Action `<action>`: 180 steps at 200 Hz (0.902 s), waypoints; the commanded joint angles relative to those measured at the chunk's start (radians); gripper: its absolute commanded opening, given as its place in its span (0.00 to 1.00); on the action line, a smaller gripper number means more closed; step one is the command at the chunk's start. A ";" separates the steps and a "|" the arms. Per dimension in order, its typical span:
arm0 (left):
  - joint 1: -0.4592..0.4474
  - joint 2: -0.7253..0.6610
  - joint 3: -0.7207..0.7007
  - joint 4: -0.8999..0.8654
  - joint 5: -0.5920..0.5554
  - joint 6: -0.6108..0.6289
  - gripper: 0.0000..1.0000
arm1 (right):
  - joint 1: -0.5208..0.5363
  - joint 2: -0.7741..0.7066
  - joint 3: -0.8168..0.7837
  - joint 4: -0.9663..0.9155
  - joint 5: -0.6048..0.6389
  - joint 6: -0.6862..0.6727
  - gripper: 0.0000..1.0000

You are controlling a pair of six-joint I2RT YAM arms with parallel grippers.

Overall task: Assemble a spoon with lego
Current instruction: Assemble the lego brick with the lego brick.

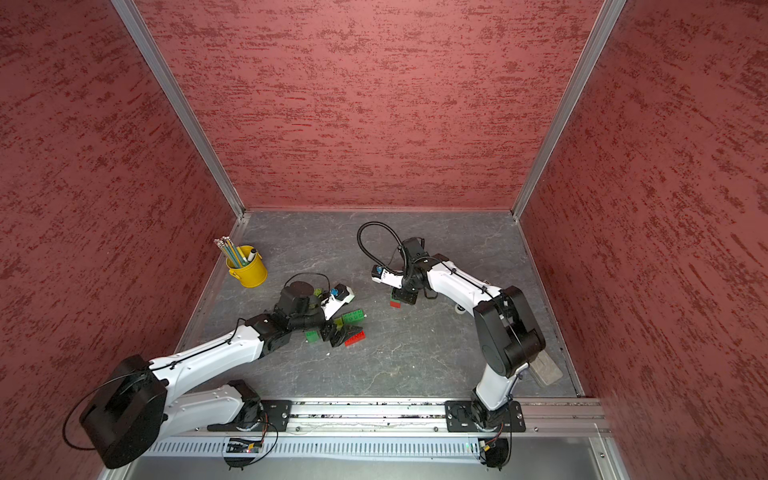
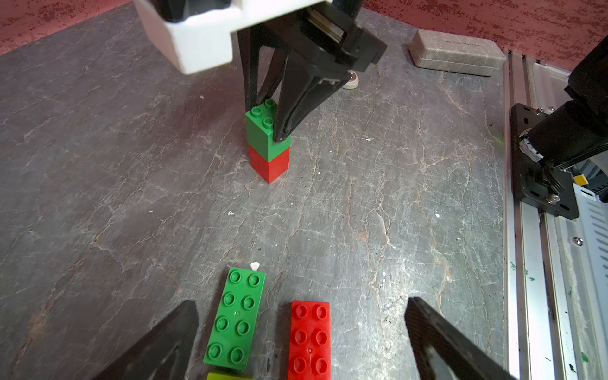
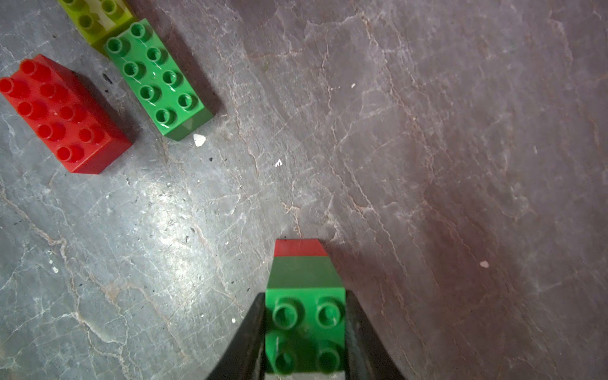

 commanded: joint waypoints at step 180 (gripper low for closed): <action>0.290 -0.163 0.154 -0.178 0.002 -0.212 1.00 | 0.101 -0.352 -0.133 0.067 -0.094 -0.081 0.77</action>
